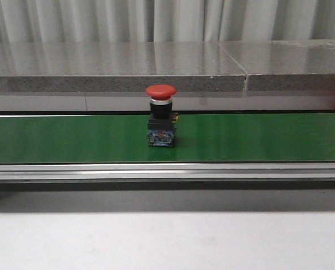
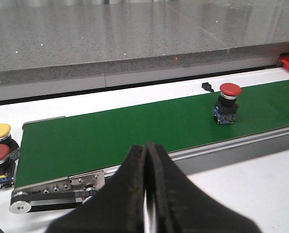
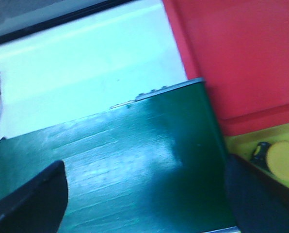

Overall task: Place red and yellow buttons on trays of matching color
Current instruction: 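Lower the yellow button into the yellow tray and open the right gripper, then grasp the red button on the belt with the right gripper and lift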

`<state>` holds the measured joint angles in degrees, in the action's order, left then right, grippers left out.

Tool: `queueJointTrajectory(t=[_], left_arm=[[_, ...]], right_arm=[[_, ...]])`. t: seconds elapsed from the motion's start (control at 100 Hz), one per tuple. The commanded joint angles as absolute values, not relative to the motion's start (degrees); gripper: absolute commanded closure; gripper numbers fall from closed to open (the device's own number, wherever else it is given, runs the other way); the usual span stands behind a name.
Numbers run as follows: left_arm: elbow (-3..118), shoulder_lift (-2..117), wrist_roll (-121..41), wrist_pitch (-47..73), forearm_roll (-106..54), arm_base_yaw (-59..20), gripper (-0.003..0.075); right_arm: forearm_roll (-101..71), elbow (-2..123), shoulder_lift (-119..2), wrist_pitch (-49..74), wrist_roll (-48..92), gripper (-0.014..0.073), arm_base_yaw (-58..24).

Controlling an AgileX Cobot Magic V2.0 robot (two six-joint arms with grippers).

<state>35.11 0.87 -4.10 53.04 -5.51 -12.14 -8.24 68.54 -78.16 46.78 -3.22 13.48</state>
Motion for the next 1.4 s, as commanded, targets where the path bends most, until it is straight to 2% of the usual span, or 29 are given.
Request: queueJointTrajectory(t=[0.0, 0.3, 0.62, 0.82, 1.39], left_arm=[[36.3, 1.8, -3.8, 48.9, -6.5, -12.5, 0.0741], [36.3, 1.8, -3.8, 48.9, -6.5, -12.5, 0.0741], [36.3, 1.8, -3.8, 48.9, -6.5, -12.5, 0.0741], [36.3, 1.8, -3.8, 48.9, -6.5, -12.5, 0.0741], [36.3, 1.8, -3.8, 48.9, -6.5, -12.5, 0.0741]], right_arm=[[-8.2, 69.8, -75.8, 46.3, -1.6, -0.0054, 9.9], [-8.3, 70.5, -76.9, 47.7, 0.5, -0.0053, -5.3], [-10.2, 80.5, -85.7, 60.4, 11.6, -0.0053, -16.8], [-13.6, 82.8, -88.4, 62.3, 22.5, -0.0053, -20.7], [-16.4, 82.8, -95.9, 54.8, 24.9, -0.0053, -23.0]])
